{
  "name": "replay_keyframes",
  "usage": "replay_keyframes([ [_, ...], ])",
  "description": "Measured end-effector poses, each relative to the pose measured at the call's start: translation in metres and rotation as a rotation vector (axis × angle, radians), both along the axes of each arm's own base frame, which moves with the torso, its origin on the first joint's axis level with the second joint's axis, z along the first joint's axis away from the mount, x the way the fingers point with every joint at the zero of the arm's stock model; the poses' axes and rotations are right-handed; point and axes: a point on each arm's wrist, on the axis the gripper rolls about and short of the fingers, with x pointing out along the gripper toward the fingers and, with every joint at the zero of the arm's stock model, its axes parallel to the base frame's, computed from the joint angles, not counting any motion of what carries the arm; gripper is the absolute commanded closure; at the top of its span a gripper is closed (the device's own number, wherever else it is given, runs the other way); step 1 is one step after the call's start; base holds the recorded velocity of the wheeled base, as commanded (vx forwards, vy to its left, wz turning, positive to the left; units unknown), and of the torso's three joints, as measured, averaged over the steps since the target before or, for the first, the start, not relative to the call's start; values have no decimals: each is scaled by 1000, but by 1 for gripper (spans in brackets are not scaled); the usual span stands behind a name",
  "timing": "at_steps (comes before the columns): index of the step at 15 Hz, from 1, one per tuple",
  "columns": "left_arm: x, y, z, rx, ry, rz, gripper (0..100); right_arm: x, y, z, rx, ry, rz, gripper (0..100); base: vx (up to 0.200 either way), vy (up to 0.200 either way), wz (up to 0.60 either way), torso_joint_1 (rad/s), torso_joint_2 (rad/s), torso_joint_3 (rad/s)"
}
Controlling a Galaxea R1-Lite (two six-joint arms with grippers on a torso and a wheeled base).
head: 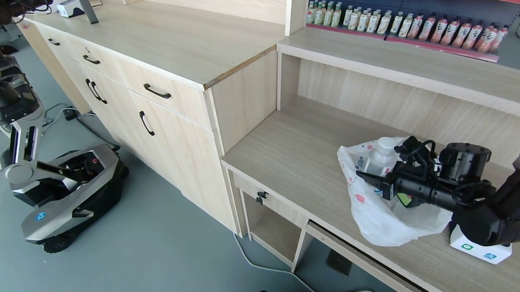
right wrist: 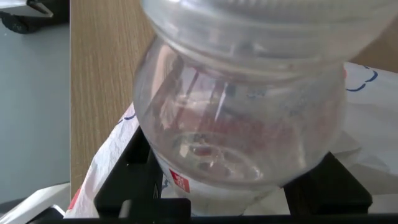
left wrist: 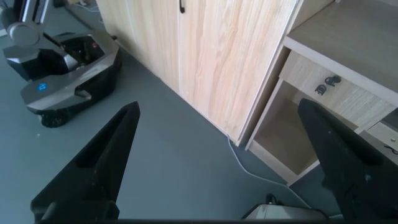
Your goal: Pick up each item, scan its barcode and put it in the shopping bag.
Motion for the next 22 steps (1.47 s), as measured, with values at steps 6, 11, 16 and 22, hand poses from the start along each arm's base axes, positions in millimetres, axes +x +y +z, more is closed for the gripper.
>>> replay_keyframes([
  [6, 0, 0, 0, 0, 0, 0, 0, 1, -7, -4, 2, 14, -17, 100, 0, 0, 0, 0, 0, 0],
  [11, 0, 0, 0, 0, 0, 0, 0, 1, -11, -6, 1, 25, -28, 100, 0, 0, 0, 0, 0, 0],
  [16, 0, 0, 0, 0, 0, 0, 0, -1, -15, -8, -2, 39, -41, 0, 0, 0, 0, 0, 0, 0],
  [22, 0, 0, 0, 0, 0, 0, 0, -5, -18, 1, 13, 44, -50, 0, 0, 0, 0, 0, 0, 0],
])
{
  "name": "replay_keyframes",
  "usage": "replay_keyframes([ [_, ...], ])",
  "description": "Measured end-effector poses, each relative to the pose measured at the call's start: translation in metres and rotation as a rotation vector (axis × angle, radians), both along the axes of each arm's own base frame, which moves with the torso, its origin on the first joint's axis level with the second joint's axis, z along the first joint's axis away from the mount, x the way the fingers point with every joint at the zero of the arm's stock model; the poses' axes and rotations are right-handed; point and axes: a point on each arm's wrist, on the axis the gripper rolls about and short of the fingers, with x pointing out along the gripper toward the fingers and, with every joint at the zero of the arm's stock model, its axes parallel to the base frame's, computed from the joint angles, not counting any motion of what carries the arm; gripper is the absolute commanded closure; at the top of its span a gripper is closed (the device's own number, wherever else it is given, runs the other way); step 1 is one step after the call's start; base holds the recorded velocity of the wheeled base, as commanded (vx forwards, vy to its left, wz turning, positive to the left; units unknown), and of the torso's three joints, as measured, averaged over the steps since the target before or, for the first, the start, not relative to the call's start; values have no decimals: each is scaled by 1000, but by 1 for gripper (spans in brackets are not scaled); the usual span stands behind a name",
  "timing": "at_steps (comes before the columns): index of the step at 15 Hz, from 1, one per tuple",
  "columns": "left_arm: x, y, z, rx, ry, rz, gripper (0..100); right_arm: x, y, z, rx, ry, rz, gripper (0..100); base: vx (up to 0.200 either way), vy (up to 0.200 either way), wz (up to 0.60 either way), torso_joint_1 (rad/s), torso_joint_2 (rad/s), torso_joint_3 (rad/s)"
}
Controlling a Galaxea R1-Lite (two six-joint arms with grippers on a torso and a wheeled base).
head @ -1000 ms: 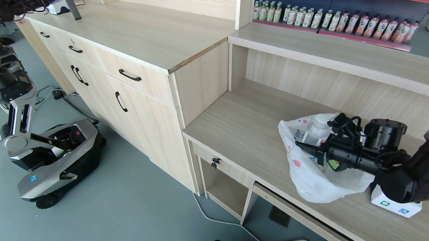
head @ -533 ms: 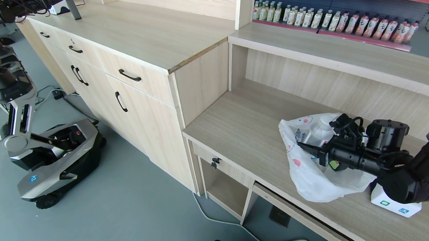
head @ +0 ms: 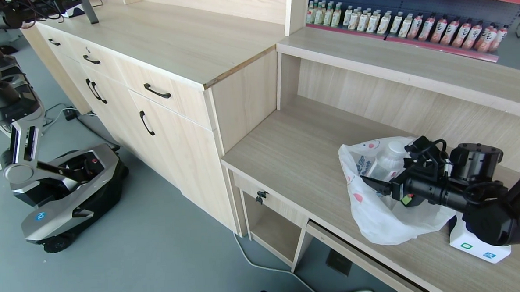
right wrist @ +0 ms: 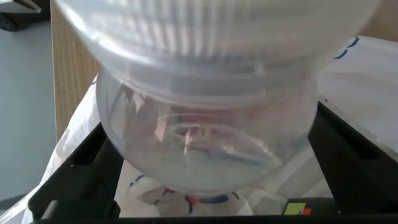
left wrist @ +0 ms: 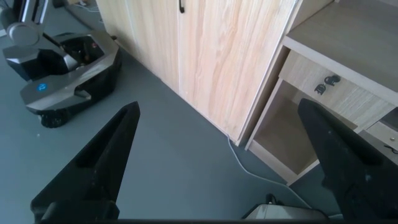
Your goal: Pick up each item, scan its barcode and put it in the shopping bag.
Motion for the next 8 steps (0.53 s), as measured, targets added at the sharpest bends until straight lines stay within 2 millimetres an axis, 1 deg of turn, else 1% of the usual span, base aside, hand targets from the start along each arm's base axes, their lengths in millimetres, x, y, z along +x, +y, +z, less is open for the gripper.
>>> replay_keyframes([
  [2, 0, 0, 0, 0, 0, 0, 0, -5, 0, 10, 16, 27, -1, 0, 0, 0, 0, 0, 0, 0],
  [4, 0, 0, 0, 0, 0, 0, 0, -14, 0, 27, 22, 36, -4, 0, 0, 0, 0, 0, 0, 0],
  [6, 0, 0, 0, 0, 0, 0, 0, -26, 0, 50, 23, 2, -6, 0, 0, 0, 0, 0, 0, 0],
  [8, 0, 0, 0, 0, 0, -1, 0, -45, -2, 76, 19, -47, -11, 0, 0, 0, 0, 0, 0, 0],
])
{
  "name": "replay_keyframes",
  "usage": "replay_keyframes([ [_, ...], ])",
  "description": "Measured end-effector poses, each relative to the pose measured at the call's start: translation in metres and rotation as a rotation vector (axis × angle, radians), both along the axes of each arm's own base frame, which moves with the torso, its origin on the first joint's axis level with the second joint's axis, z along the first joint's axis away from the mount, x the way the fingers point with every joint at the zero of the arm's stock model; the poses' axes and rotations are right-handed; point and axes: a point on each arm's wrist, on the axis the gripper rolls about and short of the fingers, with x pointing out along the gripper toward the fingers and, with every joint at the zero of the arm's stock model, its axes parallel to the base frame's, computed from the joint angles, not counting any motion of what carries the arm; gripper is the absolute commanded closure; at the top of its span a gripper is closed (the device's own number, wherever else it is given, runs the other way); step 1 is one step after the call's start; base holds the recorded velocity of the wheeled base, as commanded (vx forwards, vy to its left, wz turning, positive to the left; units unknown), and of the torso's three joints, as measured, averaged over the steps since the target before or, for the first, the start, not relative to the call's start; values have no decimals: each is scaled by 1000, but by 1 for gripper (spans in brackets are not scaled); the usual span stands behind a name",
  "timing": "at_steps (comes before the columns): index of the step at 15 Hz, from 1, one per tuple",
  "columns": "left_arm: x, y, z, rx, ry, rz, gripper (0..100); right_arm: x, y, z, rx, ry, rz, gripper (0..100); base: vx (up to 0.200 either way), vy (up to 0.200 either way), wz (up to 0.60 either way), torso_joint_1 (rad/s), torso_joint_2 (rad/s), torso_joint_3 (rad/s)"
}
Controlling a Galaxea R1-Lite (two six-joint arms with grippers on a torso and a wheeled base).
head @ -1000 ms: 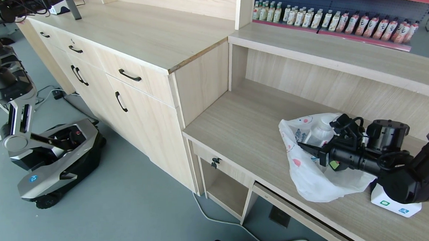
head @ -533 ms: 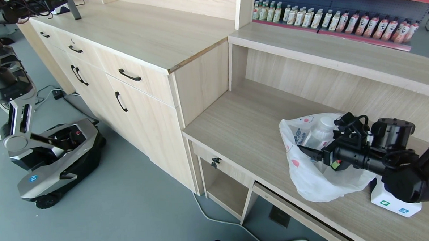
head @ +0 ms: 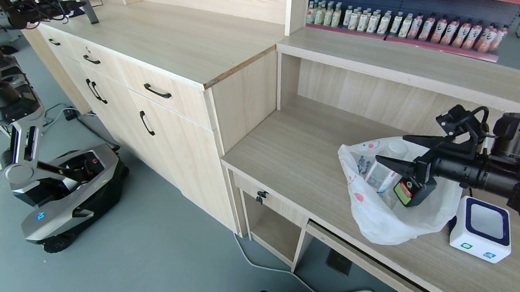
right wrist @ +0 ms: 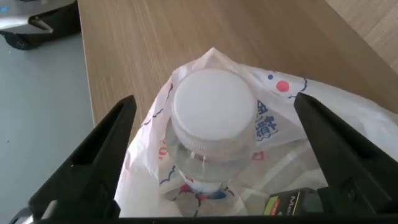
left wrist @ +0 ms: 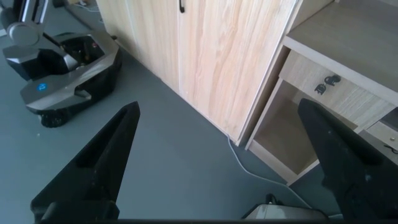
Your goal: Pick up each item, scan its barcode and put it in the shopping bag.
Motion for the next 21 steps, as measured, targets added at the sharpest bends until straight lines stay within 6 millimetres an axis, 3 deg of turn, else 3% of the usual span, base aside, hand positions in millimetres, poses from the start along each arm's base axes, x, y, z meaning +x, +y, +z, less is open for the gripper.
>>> replay_keyframes([
  [3, 0, 0, 0, 0, 0, 1, 0, -40, -6, 36, -9, -67, -29, 0, 0, 0, -400, -3, 3, 3],
  [6, 0, 0, 0, 0, 0, 0, 0, -82, -18, 56, -72, -106, -122, 0, 0, 0, -600, 1, -1, 4],
  [8, 0, 0, 0, 0, 0, 1, 0, -100, -26, 68, -75, -116, -274, 0, 0, 0, -600, 0, 2, 5],
  [11, 0, 0, 0, 0, 0, 1, 0, -118, -27, 82, -28, -121, -366, 0, 0, 0, -600, -2, 4, 2],
  [19, 0, 0, 0, 0, 0, 1, 0, -161, -30, 81, 22, -3, -502, 0, 0, 0, -600, 1, 3, 4],
  [21, 0, 0, 0, 0, -1, 0, 0, -175, -27, 75, 51, 13, -514, 0, 0, 0, 0, 0, 0, 0],
])
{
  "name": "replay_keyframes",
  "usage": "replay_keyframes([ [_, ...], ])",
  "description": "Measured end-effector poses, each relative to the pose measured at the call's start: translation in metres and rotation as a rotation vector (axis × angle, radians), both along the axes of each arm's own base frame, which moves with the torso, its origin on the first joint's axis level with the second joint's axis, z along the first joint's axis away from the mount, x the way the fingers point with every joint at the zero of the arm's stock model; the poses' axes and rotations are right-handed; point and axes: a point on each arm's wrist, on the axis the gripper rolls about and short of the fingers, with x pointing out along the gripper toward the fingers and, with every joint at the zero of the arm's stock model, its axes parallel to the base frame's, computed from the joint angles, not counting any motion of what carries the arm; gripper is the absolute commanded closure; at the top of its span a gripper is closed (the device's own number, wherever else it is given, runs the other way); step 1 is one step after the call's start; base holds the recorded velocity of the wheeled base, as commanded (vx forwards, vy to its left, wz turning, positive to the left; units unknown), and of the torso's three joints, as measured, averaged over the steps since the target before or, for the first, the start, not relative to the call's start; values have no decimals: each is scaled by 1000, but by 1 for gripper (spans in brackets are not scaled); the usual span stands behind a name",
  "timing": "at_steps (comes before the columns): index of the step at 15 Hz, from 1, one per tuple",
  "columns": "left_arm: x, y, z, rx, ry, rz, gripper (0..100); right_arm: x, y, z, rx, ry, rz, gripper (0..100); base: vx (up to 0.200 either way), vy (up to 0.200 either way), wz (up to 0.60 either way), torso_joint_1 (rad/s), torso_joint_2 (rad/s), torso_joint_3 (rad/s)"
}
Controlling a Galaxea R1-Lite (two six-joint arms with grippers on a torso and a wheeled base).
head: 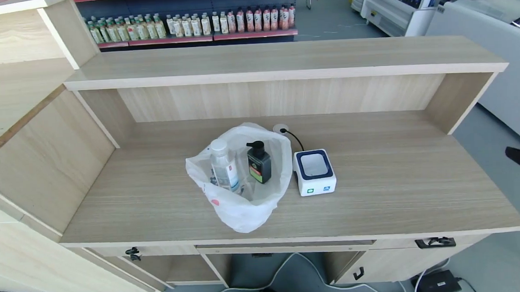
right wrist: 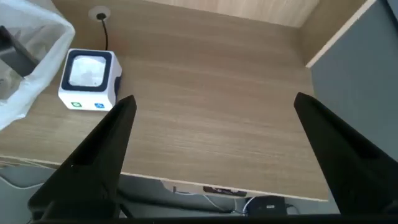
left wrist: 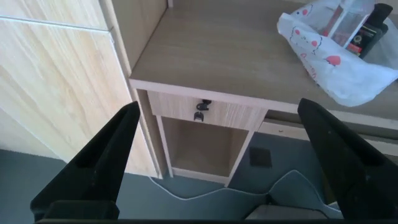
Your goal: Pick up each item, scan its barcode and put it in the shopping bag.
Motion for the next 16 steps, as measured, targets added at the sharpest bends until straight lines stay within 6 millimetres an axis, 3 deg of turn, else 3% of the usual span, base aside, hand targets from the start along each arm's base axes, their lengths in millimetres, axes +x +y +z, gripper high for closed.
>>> replay_keyframes([
  [4, 0, 0, 0, 0, 0, 1, 0, -35, 9, -40, 54, 43, 6, 0, 0, 0, 0, 0, 0, 0],
  [8, 0, 0, 0, 0, 0, 1, 0, -81, 18, -100, 57, 69, -3, 0, 0, 0, 0, 0, 0, 0],
  [11, 0, 0, 0, 0, 0, 0, 0, -107, 21, -133, 50, 80, -48, 0, 0, 0, 0, 0, 0, 0],
  [16, 0, 0, 0, 0, 0, 0, 0, -133, 21, -157, 154, 8, -109, 0, 0, 0, 0, 0, 0, 0],
])
